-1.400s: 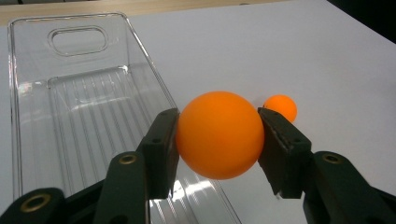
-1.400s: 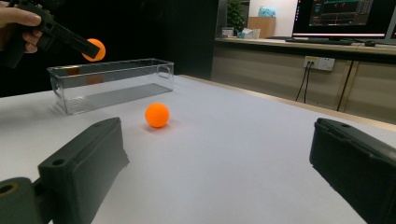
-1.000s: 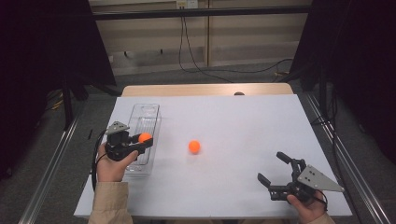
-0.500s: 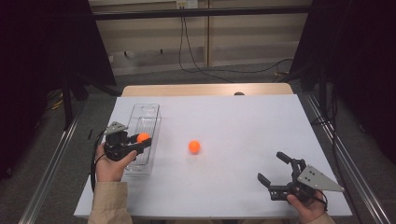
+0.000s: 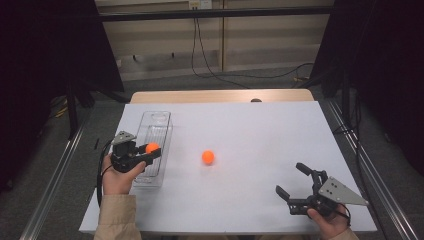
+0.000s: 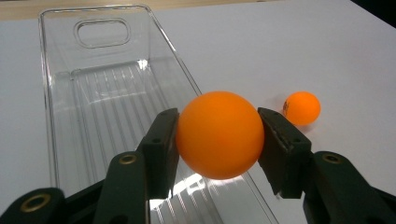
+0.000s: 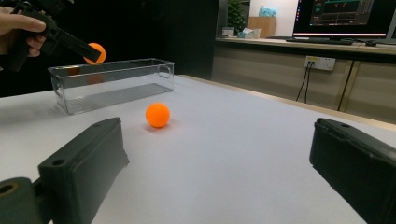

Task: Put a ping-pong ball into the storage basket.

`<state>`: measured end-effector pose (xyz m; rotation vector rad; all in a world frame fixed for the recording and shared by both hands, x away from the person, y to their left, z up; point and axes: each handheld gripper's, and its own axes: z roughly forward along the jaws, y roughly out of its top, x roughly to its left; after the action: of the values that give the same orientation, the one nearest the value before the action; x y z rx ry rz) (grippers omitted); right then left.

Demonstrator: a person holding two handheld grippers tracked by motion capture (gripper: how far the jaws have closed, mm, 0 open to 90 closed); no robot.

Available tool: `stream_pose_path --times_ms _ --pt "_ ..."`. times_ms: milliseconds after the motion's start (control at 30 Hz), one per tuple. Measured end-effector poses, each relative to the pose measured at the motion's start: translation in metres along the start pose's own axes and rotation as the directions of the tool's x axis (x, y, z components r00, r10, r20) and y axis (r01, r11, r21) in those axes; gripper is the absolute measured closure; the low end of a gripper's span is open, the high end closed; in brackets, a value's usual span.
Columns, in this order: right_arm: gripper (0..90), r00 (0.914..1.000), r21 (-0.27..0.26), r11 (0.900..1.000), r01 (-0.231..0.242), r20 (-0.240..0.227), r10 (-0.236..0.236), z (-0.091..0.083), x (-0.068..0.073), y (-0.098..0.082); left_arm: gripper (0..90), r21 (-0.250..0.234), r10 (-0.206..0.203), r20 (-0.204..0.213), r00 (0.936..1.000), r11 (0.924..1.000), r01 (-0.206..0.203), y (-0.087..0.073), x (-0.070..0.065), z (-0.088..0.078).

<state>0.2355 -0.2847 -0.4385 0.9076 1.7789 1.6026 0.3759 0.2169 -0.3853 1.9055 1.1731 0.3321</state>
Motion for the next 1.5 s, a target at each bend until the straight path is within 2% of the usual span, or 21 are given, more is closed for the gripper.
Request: stream_pose_path --times_ms 1500 --pt "2.8 1.0 0.0 1.0 -0.004 -0.002 0.004 0.0 0.0005 0.0001 50.8 0.01 0.011 -0.07 0.9975 0.9999 -0.011 -0.0075 0.0097 0.0054"
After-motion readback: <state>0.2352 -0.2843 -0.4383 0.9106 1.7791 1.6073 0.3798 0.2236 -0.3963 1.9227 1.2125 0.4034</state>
